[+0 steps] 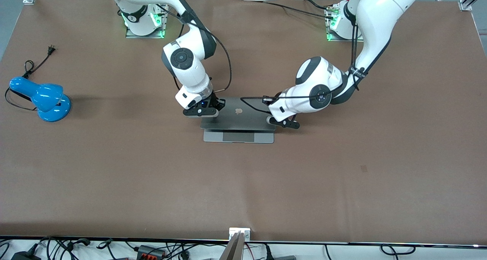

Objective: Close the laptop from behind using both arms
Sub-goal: 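Push the laptop screen down shut with both grippers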

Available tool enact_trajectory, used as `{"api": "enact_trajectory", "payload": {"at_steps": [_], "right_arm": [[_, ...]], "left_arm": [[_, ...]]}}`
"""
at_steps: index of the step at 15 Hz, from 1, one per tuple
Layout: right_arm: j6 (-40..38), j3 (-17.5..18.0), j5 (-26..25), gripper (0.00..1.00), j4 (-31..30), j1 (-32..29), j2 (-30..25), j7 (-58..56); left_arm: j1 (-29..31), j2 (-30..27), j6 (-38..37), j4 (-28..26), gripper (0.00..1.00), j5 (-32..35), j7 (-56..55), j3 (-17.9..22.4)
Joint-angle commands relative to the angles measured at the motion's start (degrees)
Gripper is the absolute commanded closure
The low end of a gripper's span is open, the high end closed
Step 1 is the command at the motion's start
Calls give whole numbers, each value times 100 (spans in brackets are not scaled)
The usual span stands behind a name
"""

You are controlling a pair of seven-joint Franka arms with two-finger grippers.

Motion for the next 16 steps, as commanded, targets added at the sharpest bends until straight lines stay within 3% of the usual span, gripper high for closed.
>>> {"api": "enact_trajectory", "payload": {"at_steps": [1,6,10,16], "right_arm": [[347,-18,-63,100,171,-14,364,-83],[769,-27,-63,100,338,-5,778,-83],[892,-27,-63,100,373,-5,936,-83],[980,-27,-63,100,382,-5,1042,-91]], "left_arm": [[-216,264,209,207,100,381,-320,85],[-532,554,727,207,100,584,-382,339],[-981,590,843,215,100,584,-382,770],[-990,616,1019,189,100,636,-382,823]]}}
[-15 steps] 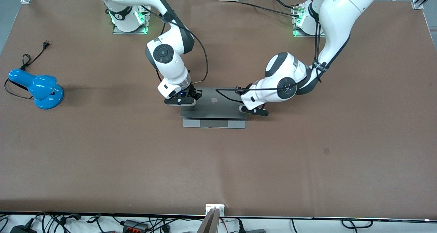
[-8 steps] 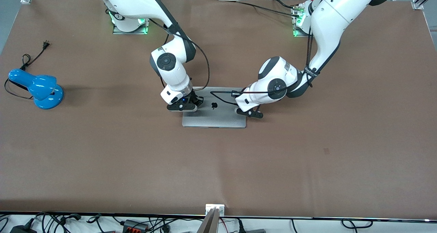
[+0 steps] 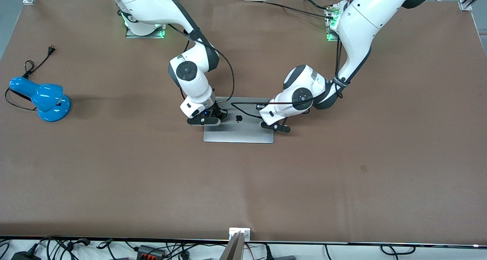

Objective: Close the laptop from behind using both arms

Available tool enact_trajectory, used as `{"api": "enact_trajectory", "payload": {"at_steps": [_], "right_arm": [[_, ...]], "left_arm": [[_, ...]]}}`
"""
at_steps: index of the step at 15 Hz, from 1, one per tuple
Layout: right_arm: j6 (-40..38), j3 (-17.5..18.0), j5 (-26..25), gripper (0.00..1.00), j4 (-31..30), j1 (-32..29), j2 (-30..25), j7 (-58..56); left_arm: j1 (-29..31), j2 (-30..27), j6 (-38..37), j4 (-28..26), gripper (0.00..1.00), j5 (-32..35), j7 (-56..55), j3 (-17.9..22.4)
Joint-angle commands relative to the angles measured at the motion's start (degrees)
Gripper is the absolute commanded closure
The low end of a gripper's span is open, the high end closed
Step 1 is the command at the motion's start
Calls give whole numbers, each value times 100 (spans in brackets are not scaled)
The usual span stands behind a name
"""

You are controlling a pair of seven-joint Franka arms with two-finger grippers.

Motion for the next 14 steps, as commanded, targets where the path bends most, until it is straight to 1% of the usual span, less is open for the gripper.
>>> {"api": "enact_trajectory", "payload": {"at_steps": [1,3,5,7,10,12,14], "right_arm": [[213,-3,-61,100,161,-13,270,-99],[152,-12,-52,100,232,-31,226,-82],[-137,-38,-52,100,267,-110,78,-99],[-786,-65,-52,100,477,-119,-81,-99],[-1647,-152,-61,100,811,-119,-300,-126],[-2402,-258,-69,100,1092,-119,-485,-161],[-3185,-328,-69,100,1426,-119,-661,-178]], "left_arm": [[-89,96,148,98,100,209,-105,125],[-80,96,139,98,100,218,-96,125],[-36,44,96,98,100,218,-105,116],[-1,-79,69,37,100,218,-105,116],[113,-316,-255,27,100,218,-96,107],[183,-588,-658,27,100,218,-105,107],[437,-904,-1159,27,100,218,-44,72]]}}
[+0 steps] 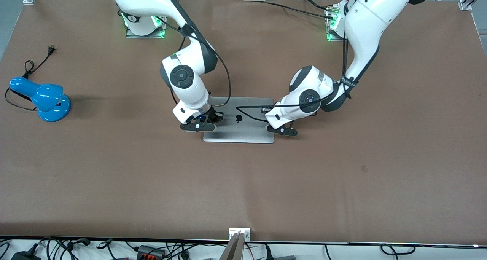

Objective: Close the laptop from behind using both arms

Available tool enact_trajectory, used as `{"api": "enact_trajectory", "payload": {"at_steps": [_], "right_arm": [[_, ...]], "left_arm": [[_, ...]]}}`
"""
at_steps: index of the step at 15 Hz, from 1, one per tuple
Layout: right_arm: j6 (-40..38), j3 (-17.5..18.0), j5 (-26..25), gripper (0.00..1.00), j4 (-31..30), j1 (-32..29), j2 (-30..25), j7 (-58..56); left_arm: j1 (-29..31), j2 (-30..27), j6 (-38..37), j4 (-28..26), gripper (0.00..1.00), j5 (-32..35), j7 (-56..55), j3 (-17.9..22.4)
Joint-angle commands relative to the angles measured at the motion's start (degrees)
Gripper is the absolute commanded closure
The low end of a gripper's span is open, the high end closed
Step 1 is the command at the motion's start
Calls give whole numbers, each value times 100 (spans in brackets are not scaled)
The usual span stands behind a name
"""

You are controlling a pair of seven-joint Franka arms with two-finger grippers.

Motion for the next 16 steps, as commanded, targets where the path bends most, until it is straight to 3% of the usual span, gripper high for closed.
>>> {"api": "enact_trajectory", "payload": {"at_steps": [1,5,6,7,8,9,11,16], "right_arm": [[-1100,-119,-68,100,439,-22,-312,-117],[-2910,-645,-51,100,1045,-31,-743,-1039],[-3349,-777,-51,94,1186,-31,-822,-1223],[-3745,-927,-51,62,1326,-22,-866,-1443],[-4028,-1085,-42,5,1397,-22,-954,-1645],[-4161,-1269,-33,0,1424,-22,-1042,-1839],[-4215,-1603,-42,0,1416,-22,-1261,-2191],[-4716,-2630,-24,0,1433,-31,-1561,-2455]], "left_arm": [[340,-696,-809,-85,100,179,-15,-34],[691,-1479,-2013,-67,100,179,3,-43],[788,-1663,-2294,-41,99,179,3,-43],[850,-1882,-2645,3,99,170,3,-43],[929,-2085,-2892,12,99,170,3,-43],[1008,-2330,-3103,12,100,170,3,-43],[1271,-2683,-3577,38,100,100,99,-61],[1896,-2931,-5089,1161,100,64,522,-35]]}}
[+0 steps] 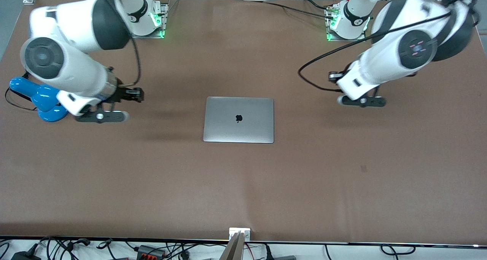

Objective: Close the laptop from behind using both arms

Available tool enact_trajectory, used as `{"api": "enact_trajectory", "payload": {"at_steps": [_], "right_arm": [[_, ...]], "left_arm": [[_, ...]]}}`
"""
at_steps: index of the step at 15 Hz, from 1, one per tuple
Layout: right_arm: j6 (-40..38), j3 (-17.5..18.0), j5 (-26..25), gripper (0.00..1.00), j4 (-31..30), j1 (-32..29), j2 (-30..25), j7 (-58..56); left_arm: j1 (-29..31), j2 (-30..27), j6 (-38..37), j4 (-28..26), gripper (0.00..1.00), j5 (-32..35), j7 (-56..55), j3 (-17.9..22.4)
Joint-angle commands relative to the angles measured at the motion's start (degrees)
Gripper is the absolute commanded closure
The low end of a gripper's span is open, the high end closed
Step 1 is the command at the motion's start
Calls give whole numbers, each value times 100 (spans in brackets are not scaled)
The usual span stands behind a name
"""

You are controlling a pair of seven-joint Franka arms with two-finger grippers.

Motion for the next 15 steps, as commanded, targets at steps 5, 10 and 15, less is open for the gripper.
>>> {"api": "enact_trajectory", "payload": {"at_steps": [5,10,15], "right_arm": [[-635,-1094,-11,0,433,-167,-307,-1535],[-873,-622,7,0,1129,-1001,-395,-1580],[-1086,1257,-176,0,919,-2747,-763,-1501]], "left_arm": [[560,2,-1407,1042,99,89,187,-57],[560,-173,-1470,998,97,72,170,-83],[578,-191,-1592,980,90,72,82,-101]]}}
